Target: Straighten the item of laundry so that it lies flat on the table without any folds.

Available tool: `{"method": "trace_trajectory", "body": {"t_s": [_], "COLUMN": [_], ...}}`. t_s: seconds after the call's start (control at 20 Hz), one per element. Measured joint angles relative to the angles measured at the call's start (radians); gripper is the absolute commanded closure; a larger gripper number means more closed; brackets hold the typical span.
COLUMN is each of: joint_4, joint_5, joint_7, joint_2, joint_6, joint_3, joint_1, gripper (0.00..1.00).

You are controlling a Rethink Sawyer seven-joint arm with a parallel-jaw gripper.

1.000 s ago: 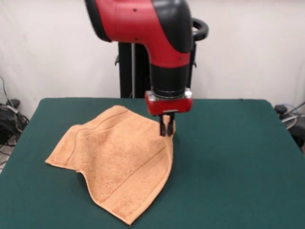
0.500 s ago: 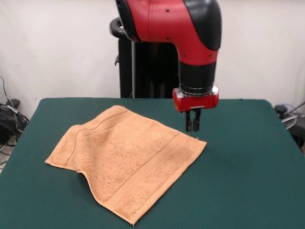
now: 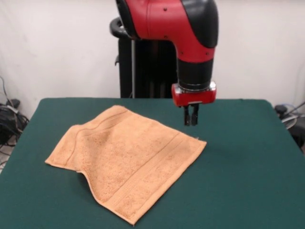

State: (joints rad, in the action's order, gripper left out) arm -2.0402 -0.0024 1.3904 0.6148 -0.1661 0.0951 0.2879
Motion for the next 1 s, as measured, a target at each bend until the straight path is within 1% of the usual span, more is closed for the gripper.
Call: {"method": "trace_trajectory", "body": {"t_s": [0.15,0.45,0.55,0.7,1.0], "joint_4": [0.0,0.033,0.071,0.121,0.221], "joint_5": [0.0,-0.028,-0.061,-0.098,-0.159], "joint_7": [0.0,0.0,0.0,0.0,0.0], "joint_2": [0.0,-0.019,-0.036,-0.054,-0.093], "joint_6": [0.0,0.0,-0.005,-0.022,-0.073], "joint_3": [0.0,-0.001,-0.001,-0.001,-0.001], "joint_1": [0.02,0.115,0.171,0.224,0.304], "gripper": [1.0,1.0,1.0,1.0,1.0]}}
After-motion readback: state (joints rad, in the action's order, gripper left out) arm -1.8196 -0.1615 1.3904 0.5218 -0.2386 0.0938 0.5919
